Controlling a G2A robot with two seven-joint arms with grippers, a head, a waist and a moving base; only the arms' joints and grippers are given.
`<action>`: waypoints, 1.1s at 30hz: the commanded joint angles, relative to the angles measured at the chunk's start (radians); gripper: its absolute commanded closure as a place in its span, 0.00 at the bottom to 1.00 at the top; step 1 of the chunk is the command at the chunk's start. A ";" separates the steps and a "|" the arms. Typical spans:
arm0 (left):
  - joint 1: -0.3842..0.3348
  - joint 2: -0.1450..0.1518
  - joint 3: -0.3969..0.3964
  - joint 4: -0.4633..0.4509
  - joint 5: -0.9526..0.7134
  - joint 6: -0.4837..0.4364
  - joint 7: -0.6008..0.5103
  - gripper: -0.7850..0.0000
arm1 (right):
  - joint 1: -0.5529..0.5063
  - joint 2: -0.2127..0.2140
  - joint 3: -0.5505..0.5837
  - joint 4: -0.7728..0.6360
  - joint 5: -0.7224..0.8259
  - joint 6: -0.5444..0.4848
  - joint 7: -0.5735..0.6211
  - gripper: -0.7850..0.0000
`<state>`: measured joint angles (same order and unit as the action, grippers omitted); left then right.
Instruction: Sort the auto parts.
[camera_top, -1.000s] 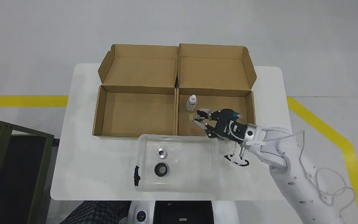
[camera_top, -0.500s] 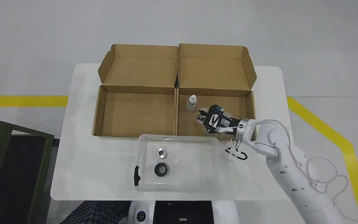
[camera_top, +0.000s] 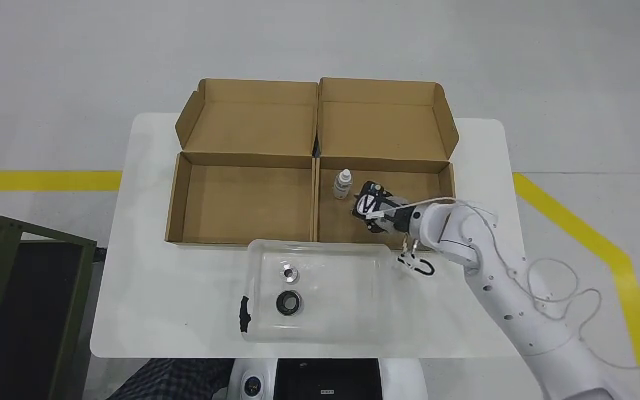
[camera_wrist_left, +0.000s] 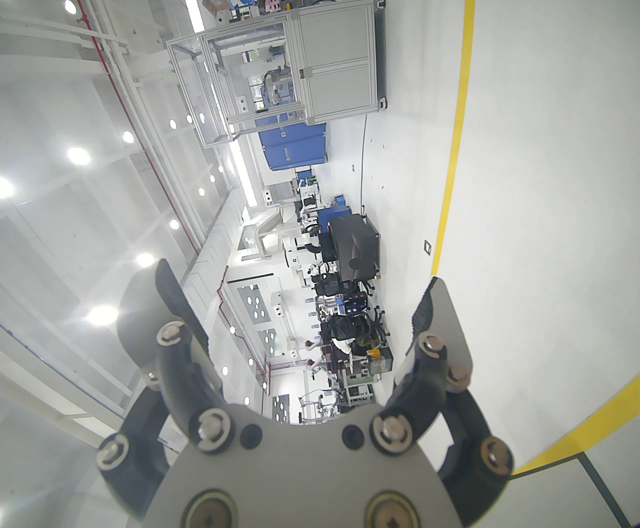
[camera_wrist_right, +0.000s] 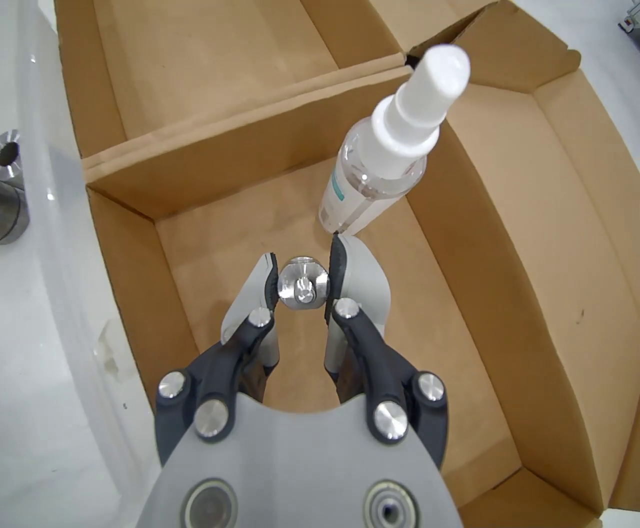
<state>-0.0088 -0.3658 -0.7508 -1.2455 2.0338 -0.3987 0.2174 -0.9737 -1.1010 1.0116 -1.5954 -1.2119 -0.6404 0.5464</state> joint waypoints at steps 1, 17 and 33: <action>0.000 0.000 0.000 0.000 0.000 0.000 0.000 0.00 | 0.013 -0.003 -0.009 0.013 0.001 0.003 0.017 1.00; 0.000 0.000 0.000 0.000 0.000 0.000 0.000 0.00 | 0.085 -0.030 -0.083 0.115 0.001 0.032 0.067 0.72; 0.000 0.000 0.000 0.000 0.000 0.000 0.000 0.00 | 0.045 -0.017 -0.024 0.009 0.008 0.014 0.066 0.51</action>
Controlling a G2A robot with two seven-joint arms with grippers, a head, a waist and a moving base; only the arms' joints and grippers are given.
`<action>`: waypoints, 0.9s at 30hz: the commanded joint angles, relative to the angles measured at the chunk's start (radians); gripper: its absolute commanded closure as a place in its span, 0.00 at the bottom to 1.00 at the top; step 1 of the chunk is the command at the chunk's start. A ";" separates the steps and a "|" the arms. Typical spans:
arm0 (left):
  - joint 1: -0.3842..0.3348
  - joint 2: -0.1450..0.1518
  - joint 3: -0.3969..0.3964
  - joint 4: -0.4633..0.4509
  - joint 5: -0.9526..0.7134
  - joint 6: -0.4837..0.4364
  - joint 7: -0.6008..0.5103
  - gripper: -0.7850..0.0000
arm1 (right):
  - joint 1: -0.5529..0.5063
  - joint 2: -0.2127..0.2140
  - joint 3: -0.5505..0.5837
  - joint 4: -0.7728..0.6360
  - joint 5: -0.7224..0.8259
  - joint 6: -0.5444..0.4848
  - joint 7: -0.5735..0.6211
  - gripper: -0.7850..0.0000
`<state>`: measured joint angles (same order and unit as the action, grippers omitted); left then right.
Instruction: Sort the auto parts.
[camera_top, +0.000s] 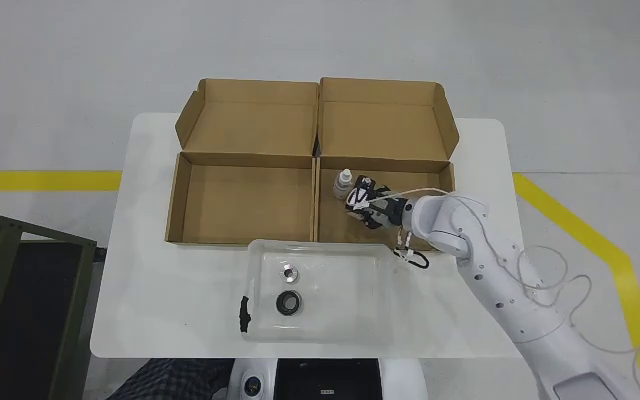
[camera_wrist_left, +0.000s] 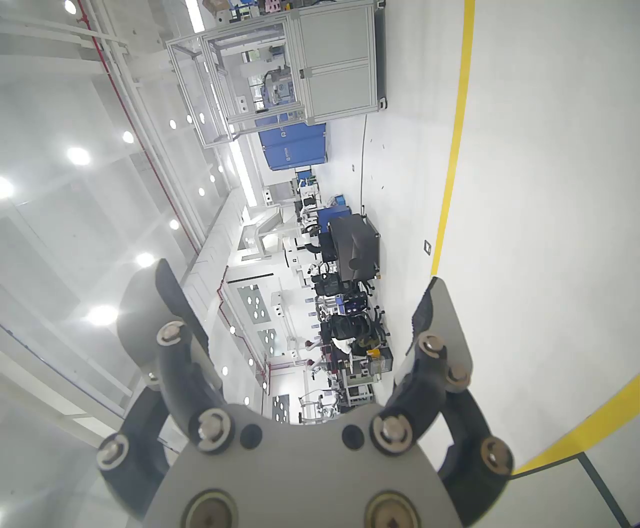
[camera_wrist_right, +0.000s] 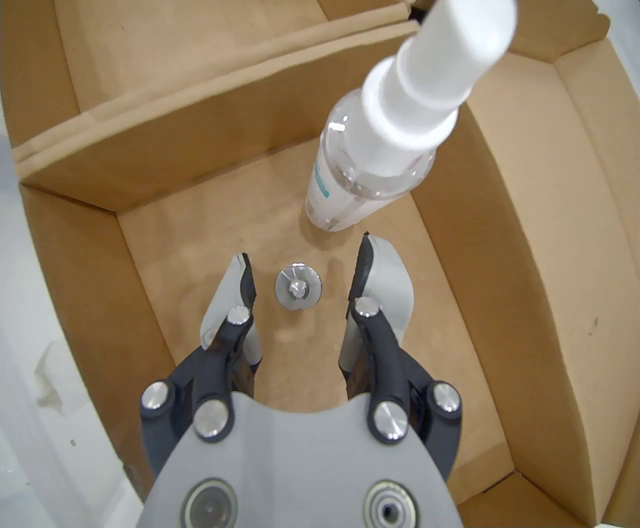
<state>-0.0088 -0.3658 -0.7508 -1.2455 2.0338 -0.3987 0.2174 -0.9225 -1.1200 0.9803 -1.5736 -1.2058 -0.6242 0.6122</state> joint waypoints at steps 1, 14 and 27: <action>0.000 0.000 0.000 0.000 0.000 0.000 0.000 0.00 | -0.016 0.005 0.017 -0.033 0.002 -0.005 0.003 0.51; 0.000 0.000 0.000 0.000 0.000 0.000 0.000 0.00 | -0.158 0.037 0.116 -0.307 0.015 -0.040 -0.006 0.51; 0.000 0.000 0.000 0.000 0.000 0.000 0.000 0.00 | -0.242 0.033 0.018 -0.433 -0.011 -0.060 -0.054 0.42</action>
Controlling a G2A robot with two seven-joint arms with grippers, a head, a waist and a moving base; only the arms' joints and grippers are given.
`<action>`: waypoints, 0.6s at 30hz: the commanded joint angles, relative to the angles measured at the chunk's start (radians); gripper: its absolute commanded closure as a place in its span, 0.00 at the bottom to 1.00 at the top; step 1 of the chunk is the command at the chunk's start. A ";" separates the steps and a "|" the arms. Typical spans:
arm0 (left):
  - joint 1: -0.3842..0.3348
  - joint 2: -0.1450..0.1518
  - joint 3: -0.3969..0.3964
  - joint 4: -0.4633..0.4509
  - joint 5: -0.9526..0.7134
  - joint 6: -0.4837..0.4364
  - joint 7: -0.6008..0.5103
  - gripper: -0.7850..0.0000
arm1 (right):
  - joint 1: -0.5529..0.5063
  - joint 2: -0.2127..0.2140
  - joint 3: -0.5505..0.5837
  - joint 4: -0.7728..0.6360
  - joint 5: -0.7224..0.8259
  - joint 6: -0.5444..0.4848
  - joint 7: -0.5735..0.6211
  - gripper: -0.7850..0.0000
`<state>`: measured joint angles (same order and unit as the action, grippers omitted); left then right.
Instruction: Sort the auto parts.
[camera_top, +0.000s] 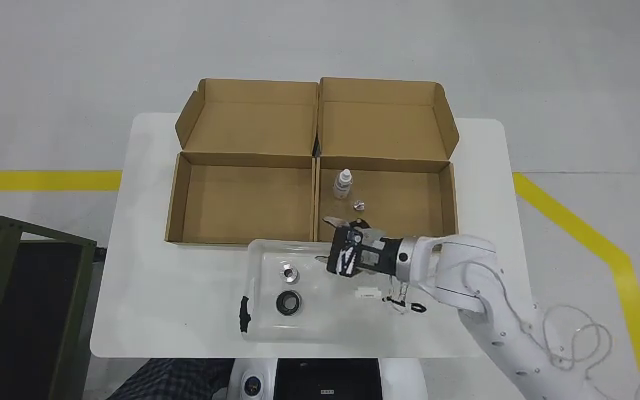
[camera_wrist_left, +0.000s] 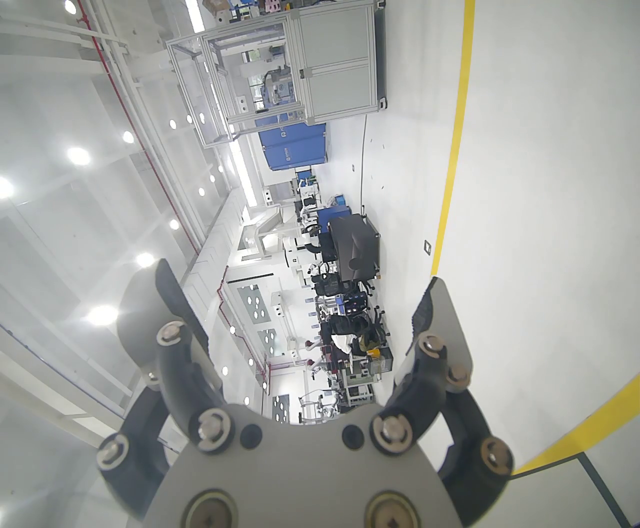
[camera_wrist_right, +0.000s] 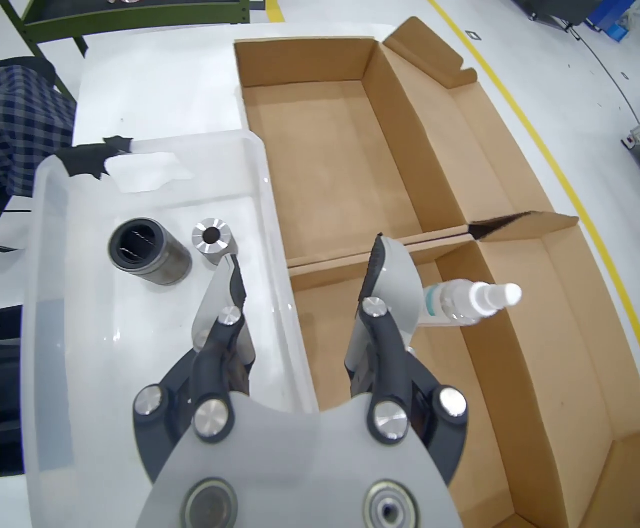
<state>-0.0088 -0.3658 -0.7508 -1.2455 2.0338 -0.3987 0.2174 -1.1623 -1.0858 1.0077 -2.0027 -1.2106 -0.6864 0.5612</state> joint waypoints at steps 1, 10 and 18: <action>0.000 0.000 0.000 0.000 0.000 0.000 0.000 0.00 | -0.004 -0.002 -0.023 -0.007 -0.015 0.002 -0.006 0.42; 0.000 0.000 0.000 0.000 0.000 0.000 0.000 0.00 | 0.007 -0.017 -0.125 0.028 -0.075 -0.001 -0.019 0.44; 0.000 0.000 0.000 0.000 0.000 0.000 0.000 0.00 | 0.044 -0.031 -0.175 0.089 -0.093 -0.011 -0.047 0.51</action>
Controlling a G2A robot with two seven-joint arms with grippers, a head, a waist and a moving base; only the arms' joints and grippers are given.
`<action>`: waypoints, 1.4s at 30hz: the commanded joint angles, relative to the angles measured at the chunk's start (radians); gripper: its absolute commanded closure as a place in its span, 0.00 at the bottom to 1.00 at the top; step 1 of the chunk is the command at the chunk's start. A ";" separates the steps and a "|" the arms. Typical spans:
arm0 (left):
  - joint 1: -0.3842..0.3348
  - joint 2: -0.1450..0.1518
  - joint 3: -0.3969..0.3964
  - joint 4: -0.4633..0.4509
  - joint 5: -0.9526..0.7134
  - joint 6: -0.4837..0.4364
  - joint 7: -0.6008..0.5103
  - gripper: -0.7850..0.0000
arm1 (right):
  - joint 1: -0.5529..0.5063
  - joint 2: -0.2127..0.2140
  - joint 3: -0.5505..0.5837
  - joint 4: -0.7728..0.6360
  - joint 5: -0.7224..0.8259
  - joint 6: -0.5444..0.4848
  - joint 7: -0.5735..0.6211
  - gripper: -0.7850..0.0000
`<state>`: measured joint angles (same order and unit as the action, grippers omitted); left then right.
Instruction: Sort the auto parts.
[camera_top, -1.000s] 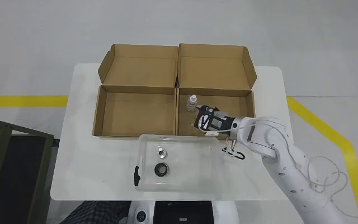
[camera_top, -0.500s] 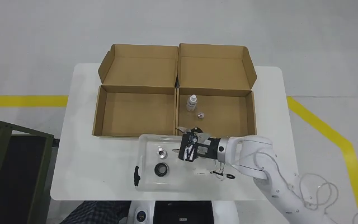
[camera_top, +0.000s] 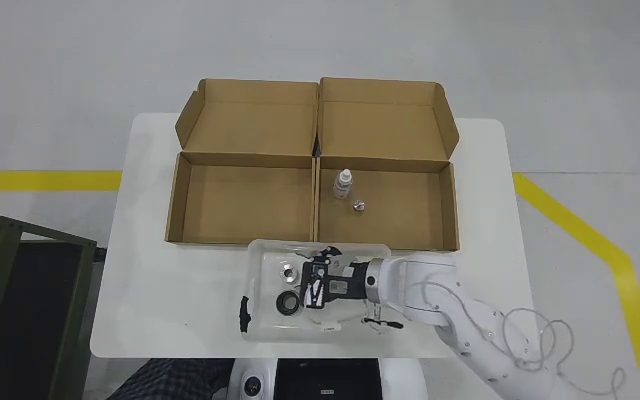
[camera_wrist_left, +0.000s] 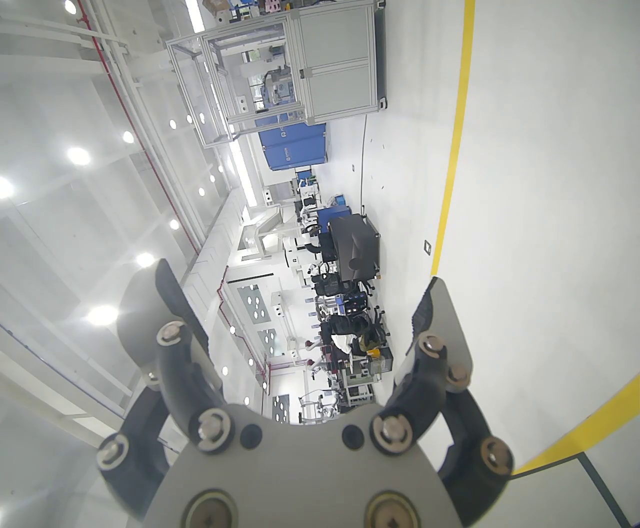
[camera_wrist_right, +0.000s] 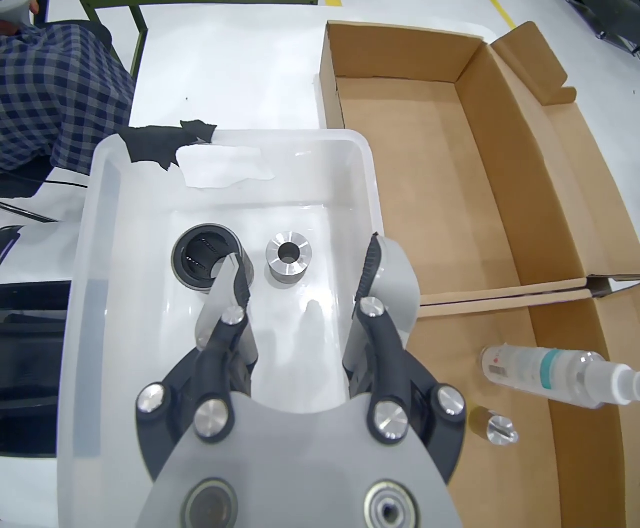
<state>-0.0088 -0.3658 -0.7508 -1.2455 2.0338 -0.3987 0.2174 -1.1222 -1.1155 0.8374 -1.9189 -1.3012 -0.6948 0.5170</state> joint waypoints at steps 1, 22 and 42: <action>0.000 0.000 0.000 0.000 0.000 0.000 0.000 0.00 | 0.008 -0.003 -0.012 0.011 -0.008 -0.006 -0.005 0.51; 0.000 0.000 0.000 0.000 0.000 0.000 0.000 0.00 | 0.109 -0.050 -0.110 0.179 -0.017 0.011 -0.041 0.53; 0.000 0.000 0.000 0.000 0.000 0.000 0.000 0.00 | 0.167 -0.092 -0.176 0.294 -0.013 0.017 -0.054 0.53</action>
<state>-0.0088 -0.3658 -0.7508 -1.2455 2.0338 -0.3987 0.2174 -0.9563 -1.2059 0.6629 -1.6278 -1.3136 -0.6775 0.4641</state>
